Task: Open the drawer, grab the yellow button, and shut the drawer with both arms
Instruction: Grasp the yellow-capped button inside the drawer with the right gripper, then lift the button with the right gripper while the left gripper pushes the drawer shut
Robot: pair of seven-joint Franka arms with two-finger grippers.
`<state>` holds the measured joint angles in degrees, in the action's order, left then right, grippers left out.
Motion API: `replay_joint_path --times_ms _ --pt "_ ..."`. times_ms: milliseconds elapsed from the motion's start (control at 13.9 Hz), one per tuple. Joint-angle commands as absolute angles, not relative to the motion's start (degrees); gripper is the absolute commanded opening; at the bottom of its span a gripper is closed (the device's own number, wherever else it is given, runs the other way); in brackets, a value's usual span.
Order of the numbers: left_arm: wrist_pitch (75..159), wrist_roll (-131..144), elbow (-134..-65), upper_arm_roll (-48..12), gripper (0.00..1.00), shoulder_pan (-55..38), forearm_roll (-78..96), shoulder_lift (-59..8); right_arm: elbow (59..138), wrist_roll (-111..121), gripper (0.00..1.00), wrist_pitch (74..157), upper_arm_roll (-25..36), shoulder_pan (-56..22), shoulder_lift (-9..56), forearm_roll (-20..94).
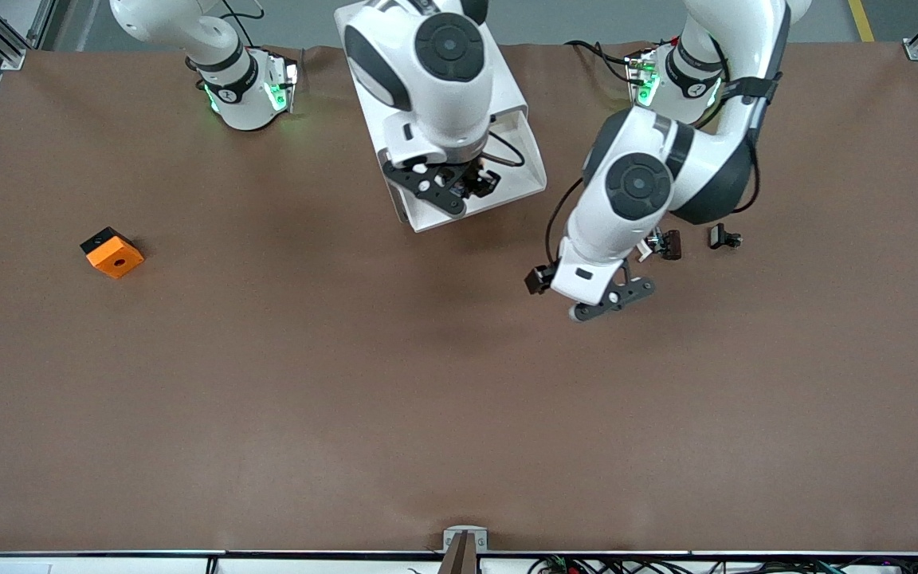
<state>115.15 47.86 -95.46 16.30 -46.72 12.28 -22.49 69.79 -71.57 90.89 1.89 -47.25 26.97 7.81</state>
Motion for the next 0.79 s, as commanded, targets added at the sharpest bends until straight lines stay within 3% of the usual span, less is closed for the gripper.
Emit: replay_joint_path --times_ms 0,216,431,719 --pt "120.31 51.05 -101.24 16.08 1.0 -50.26 10.81 -20.39 70.31 -60.86 0.0 87.12 1.32 -42.03 23.21 8.88" --pt "119.98 56.32 -101.25 16.08 1.0 -53.78 10.81 -20.74 73.8 -53.2 0.0 84.72 1.5 -37.55 19.0 8.17" --pt "117.95 56.51 -100.81 16.0 1.0 -57.56 10.72 -20.83 84.6 -42.66 0.0 85.34 1.58 -30.17 10.14 8.0" --pt "117.86 57.3 -100.81 15.91 1.0 -62.04 10.72 -22.85 95.5 -29.74 0.0 88.66 1.58 -23.13 3.71 3.52"
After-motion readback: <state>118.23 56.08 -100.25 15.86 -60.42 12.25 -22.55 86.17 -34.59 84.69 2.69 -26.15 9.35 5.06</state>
